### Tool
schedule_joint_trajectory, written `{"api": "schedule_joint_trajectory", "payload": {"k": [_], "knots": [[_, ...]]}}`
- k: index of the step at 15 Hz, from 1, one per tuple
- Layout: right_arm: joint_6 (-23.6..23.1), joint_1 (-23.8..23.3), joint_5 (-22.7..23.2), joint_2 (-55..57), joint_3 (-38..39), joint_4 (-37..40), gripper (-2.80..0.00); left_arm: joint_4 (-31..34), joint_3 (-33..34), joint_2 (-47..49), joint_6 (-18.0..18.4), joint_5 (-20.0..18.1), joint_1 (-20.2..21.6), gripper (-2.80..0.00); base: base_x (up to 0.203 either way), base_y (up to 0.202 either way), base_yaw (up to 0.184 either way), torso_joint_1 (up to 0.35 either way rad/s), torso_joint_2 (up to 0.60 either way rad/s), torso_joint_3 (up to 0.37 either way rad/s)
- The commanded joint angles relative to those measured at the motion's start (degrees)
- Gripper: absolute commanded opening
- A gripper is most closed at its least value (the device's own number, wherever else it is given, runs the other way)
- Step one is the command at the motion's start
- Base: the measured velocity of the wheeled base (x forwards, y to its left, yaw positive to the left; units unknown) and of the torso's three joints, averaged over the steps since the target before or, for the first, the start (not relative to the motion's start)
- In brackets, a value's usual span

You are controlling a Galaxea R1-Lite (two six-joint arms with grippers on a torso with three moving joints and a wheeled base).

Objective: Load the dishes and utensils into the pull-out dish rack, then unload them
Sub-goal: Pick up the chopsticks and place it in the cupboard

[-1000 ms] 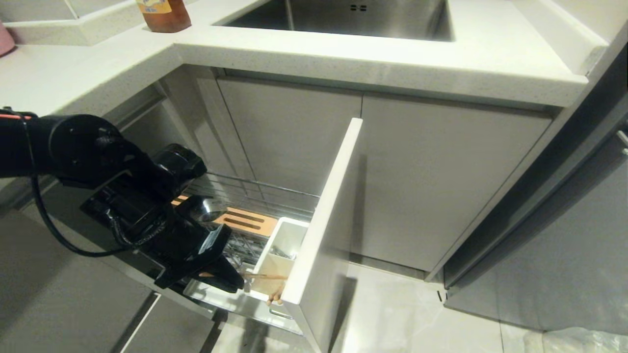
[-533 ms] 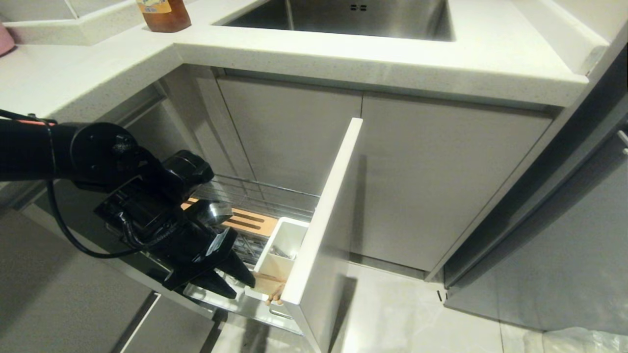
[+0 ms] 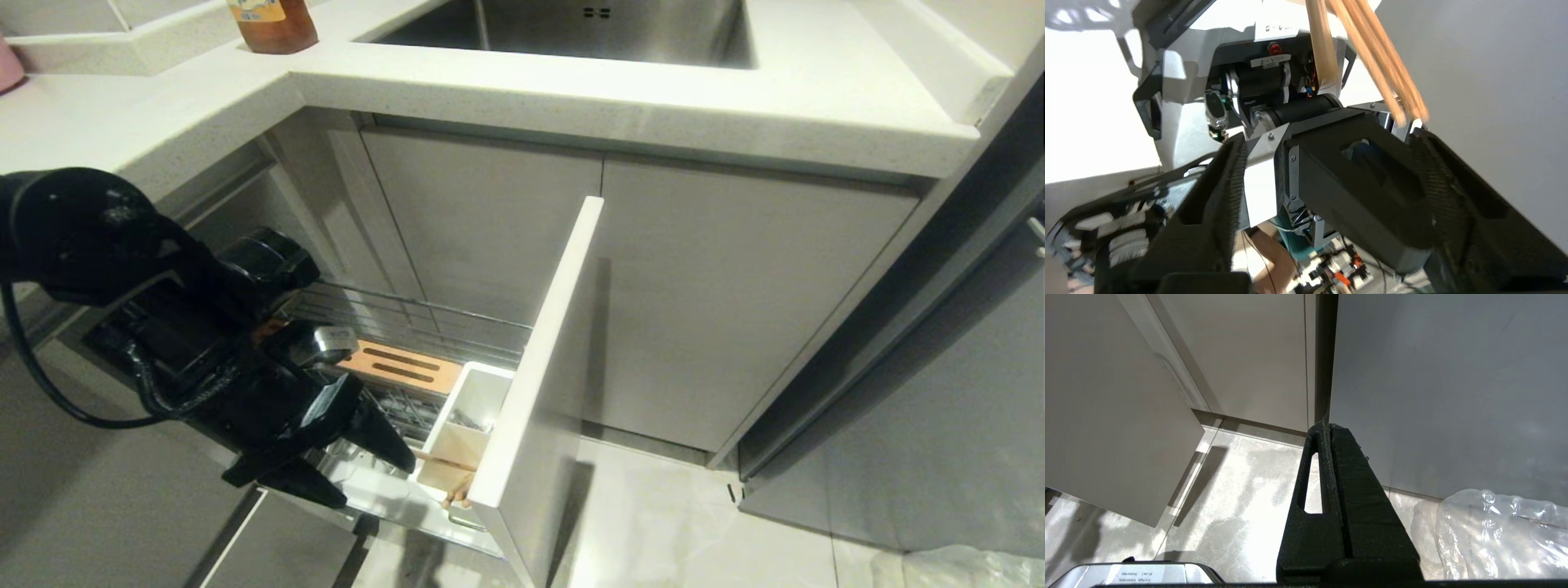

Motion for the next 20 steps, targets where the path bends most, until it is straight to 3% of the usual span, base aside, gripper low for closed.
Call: {"api": "schedule_joint_trajectory", "payload": {"k": [1,4,8,11,14,18,20], "knots": [[0.0,0.0,0.0,0.0,0.0,0.0,-2.8,1.7,-0.1,-7.4,0.0,0.3,-0.1,-2.8,0.0,0.0,0.0,0.0,0.0,0.0],[0.0,0.0,0.0,0.0,0.0,0.0,-2.8,2.7,-0.8,-17.6,0.2,0.9,-0.2,-2.8,0.0,0.0,0.0,0.0,0.0,0.0],[0.0,0.0,0.0,0.0,0.0,0.0,-2.8,4.1,-8.4,-29.2,0.1,1.6,0.1,-2.8,0.0,0.0,0.0,0.0,0.0,0.0],[0.0,0.0,0.0,0.0,0.0,0.0,-2.8,5.7,-18.2,-33.4,0.2,8.3,5.0,-2.8,0.0,0.0,0.0,0.0,0.0,0.0],[0.0,0.0,0.0,0.0,0.0,0.0,-2.8,5.8,-26.0,-35.0,2.4,18.1,15.4,-2.8,0.0,0.0,0.0,0.0,0.0,0.0],[0.0,0.0,0.0,0.0,0.0,0.0,-2.8,4.7,-30.2,-34.4,4.2,28.2,35.1,-2.8,0.0,0.0,0.0,0.0,0.0,0.0],[0.0,0.0,0.0,0.0,0.0,0.0,-2.8,3.2,-30.7,-32.2,4.5,30.4,43.6,-2.8,0.0,0.0,0.0,0.0,0.0,0.0]]}}
